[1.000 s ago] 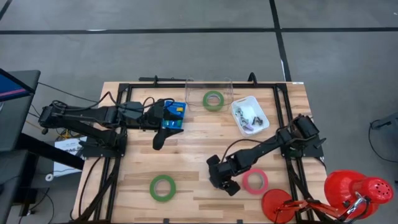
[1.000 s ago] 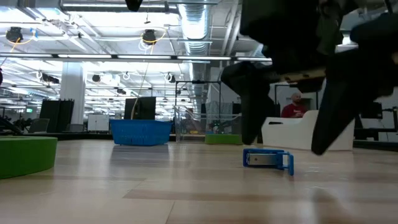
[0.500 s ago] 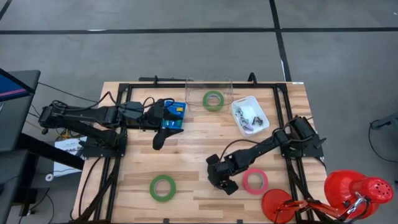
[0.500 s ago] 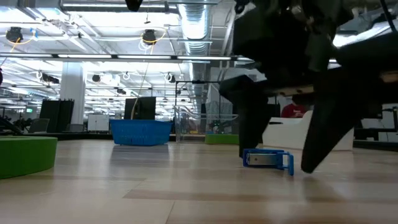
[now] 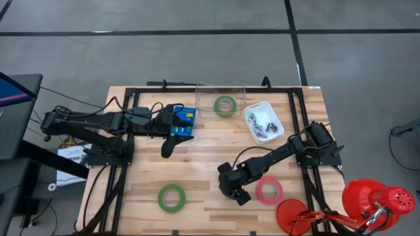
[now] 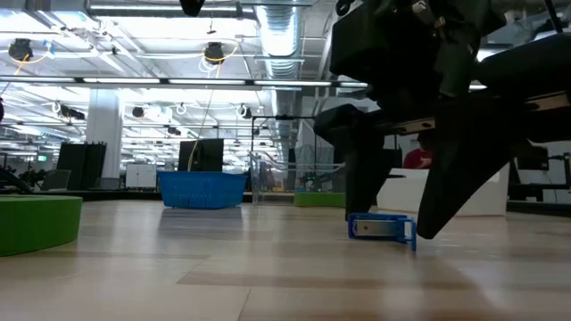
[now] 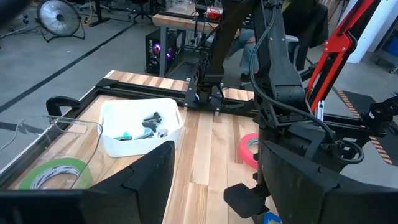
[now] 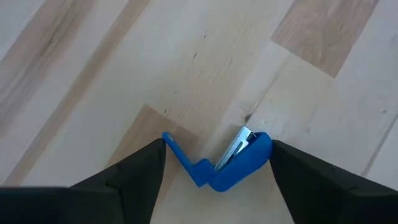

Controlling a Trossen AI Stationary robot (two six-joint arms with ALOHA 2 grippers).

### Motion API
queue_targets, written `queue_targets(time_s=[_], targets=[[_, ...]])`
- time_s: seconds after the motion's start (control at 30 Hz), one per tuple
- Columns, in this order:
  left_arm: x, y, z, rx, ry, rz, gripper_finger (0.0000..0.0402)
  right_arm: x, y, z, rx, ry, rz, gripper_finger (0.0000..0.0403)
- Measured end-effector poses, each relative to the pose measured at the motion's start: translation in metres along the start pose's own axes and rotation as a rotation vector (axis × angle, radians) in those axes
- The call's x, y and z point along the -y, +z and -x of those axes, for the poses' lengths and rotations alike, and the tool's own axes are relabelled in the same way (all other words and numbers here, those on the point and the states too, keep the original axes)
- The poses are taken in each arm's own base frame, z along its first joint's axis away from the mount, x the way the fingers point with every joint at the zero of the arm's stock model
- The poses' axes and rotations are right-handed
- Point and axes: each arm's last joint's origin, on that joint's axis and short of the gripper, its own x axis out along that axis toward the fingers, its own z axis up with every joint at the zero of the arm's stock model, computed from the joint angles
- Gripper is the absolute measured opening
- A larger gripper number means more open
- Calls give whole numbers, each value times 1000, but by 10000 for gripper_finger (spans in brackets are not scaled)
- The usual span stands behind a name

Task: Pick and place Stapler, Stapler remover, tape
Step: Put the blue stapler into the blue bin

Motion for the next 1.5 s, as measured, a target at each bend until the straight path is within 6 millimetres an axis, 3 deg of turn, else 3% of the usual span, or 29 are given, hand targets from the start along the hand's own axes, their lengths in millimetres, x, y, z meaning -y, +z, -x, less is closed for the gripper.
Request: queue_targets(time_s=[0.77, 1.13, 1.5], targets=[[0, 0, 0, 0, 0, 0, 227, 0, 0, 0, 0, 0, 0, 117], [0, 0, 0, 0, 0, 0, 227, 0, 3, 2, 3, 0, 0, 101], [0, 0, 0, 1, 0, 0, 227, 22, 38, 28, 73, -36, -35, 101]])
